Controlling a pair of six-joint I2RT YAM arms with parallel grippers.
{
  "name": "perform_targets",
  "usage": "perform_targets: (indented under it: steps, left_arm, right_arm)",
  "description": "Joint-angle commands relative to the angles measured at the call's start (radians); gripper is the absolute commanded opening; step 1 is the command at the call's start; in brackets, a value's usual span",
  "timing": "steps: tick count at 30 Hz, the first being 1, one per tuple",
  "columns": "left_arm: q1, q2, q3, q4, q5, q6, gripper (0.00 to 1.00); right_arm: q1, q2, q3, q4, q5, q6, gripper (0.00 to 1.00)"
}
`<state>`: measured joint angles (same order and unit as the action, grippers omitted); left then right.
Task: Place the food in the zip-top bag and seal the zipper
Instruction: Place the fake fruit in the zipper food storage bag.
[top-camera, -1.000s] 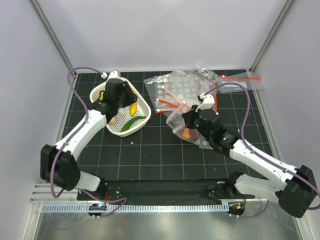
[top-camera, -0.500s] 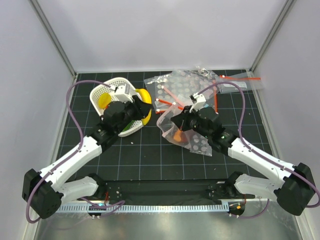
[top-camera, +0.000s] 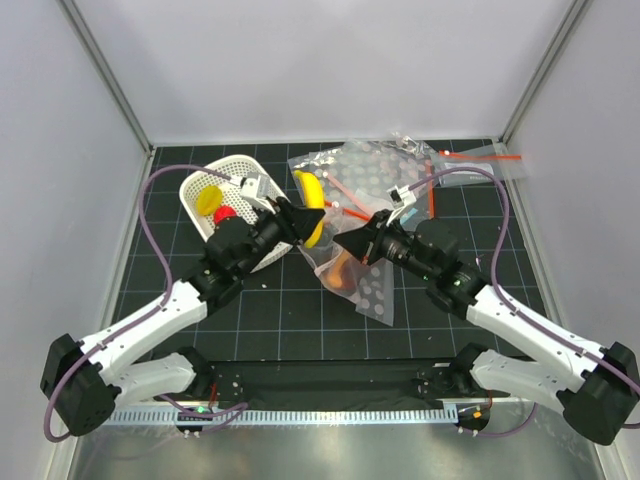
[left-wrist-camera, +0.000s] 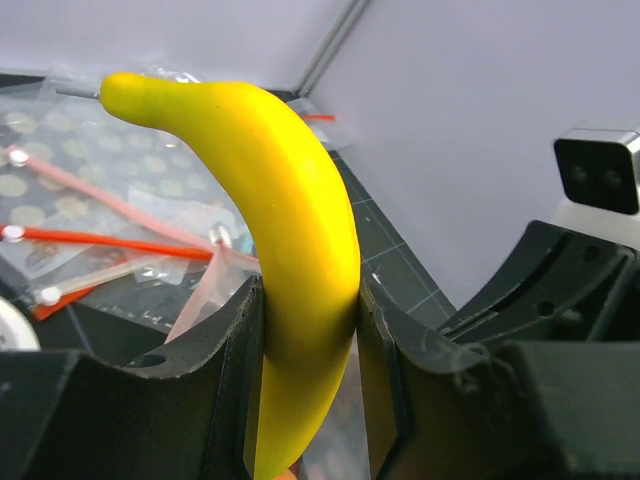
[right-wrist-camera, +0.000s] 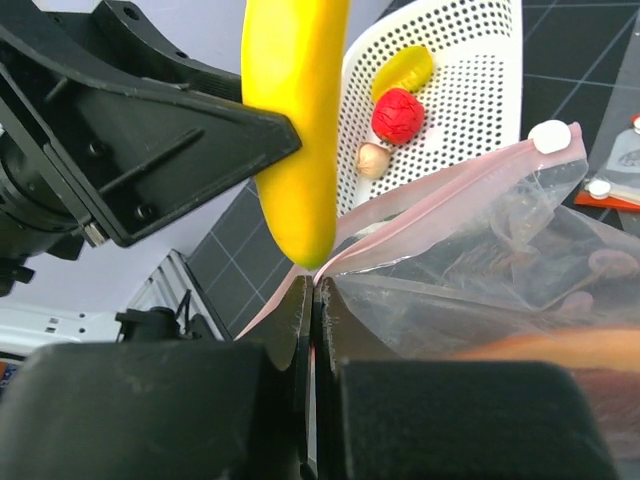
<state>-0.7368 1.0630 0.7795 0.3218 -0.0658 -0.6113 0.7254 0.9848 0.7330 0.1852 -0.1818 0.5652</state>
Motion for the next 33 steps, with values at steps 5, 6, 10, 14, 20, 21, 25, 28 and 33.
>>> perform_targets:
  steps: [5,6,10,14,20,21,25,28,33]
  left_arm:
    - [-0.099,0.081,0.032,0.186,0.057,0.106,0.00]
    - [-0.113,0.087,0.038,0.186,0.060,0.119,0.00]
    - [-0.157,0.094,0.030,0.212,0.050,0.147,0.00]
    - [-0.162,0.109,0.021,0.238,0.061,0.084,0.00]
    - [-0.196,0.167,0.041,0.246,0.060,0.053,0.00]
    - [-0.197,0.175,0.043,0.247,0.063,0.042,0.00]
    - [-0.202,0.193,0.061,0.247,0.139,0.057,0.00]
    - [-0.210,0.198,0.066,0.252,0.193,0.094,0.00]
    - [-0.243,0.212,0.064,0.293,0.242,0.157,0.11]
  right_arm:
    - [0.005,-0.072,-0.027,0.126,-0.030,0.051,0.01]
    - [0.005,-0.086,-0.041,0.131,-0.001,0.053,0.01]
    - [0.005,-0.164,-0.089,0.145,0.097,0.061,0.01]
    - [0.005,-0.262,-0.152,0.197,0.174,0.079,0.01]
    - [0.005,-0.325,-0.210,0.263,0.243,0.098,0.01]
    - [0.005,-0.346,-0.213,0.258,0.252,0.099,0.01]
    - [0.005,-0.397,-0.215,0.209,0.326,0.081,0.01]
    - [0.005,-0.422,-0.215,0.185,0.352,0.068,0.01]
    - [0.005,-0.440,-0.218,0.172,0.361,0.067,0.01]
